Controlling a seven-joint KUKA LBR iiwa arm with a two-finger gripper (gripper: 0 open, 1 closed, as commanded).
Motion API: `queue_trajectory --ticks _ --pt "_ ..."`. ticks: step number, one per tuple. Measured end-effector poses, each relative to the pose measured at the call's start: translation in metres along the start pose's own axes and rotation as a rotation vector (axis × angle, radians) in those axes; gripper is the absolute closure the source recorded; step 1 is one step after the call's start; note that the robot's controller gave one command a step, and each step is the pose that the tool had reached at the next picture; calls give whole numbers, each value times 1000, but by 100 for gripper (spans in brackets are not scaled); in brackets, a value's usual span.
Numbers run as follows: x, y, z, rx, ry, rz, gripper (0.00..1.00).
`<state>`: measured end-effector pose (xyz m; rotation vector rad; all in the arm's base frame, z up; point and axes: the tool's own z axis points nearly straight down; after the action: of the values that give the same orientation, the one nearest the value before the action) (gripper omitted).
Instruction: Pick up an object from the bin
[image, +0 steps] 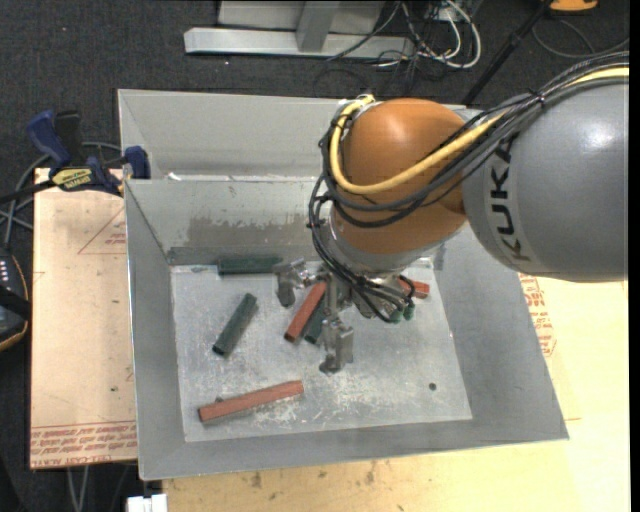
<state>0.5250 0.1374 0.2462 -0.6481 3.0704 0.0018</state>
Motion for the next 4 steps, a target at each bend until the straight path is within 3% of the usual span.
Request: queue_trajectory --ticks 1,2,3,4 --pt "35 13 127 -3 12 -12 0" --pt "32 -7 72 1 -2 -269 0" --pt "32 -10 179 -1 2 -261 0" --pt "32 -10 176 -1 3 -259 100"
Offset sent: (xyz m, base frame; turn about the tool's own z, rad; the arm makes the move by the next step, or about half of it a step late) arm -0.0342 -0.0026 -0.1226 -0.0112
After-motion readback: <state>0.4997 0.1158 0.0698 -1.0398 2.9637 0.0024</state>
